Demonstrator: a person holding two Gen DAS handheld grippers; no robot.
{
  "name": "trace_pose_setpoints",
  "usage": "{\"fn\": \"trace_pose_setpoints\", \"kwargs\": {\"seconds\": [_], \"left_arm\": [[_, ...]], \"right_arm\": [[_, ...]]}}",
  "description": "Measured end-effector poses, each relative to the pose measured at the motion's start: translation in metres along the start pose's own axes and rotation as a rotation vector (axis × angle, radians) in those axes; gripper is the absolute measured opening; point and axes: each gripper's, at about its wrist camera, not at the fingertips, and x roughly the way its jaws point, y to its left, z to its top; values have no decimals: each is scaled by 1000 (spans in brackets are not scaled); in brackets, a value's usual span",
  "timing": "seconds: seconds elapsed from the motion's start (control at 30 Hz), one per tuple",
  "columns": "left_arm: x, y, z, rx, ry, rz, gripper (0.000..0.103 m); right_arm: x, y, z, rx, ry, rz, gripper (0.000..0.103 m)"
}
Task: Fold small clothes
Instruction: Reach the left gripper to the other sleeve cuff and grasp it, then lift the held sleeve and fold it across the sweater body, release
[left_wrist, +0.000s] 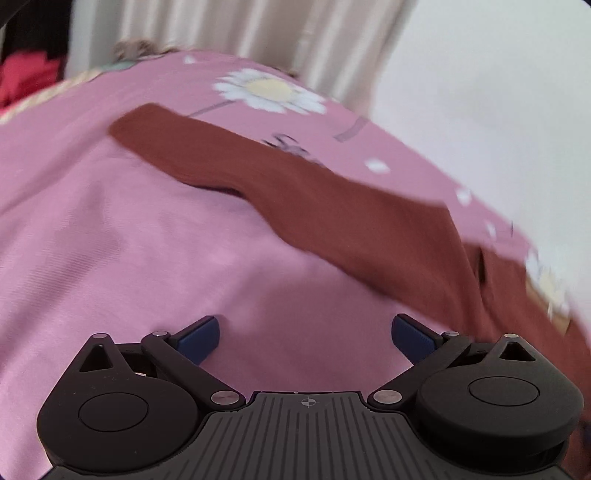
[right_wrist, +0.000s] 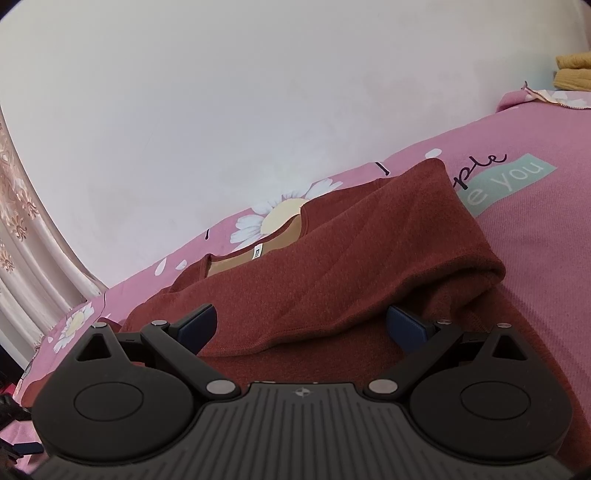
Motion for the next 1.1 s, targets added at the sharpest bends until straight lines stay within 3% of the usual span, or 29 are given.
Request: {"fn": "trace_pose_setpoints", "kwargs": {"seconds": [0.13,0.27,0.57,0.7,0.8,0.83,0.9,1.0,1.1], "left_arm": [[1,41,23,-125,-4,-19,103],[12,74,43,-275,-12,-112,103],[50,109,92,-474,-28,-223,103],[57,106,109,-479,-44,-202,103],[63,101,121,-443,-34,-130,102],[64,100,125,-431,-29,-108,89],[66,100,130,-415,-18,-89,80],[55,91,136,-378,-34,-90,79],[29,55,141,-245,-96,-125,75]], "right_arm": [[1,0,0,-1,1,-2,99],[1,0,0,-4,2,-5,99],[1,0,0,-5,3,-6,99],[2,0,0,-5,3,-6,99],[2,0,0,-6,3,-6,99],[2,0,0,-5,3,-6,99],[2,0,0,-6,2,-6,99],[2,1,0,-5,2,-5,99],[2,1,0,-5,2,-5,99]]}}
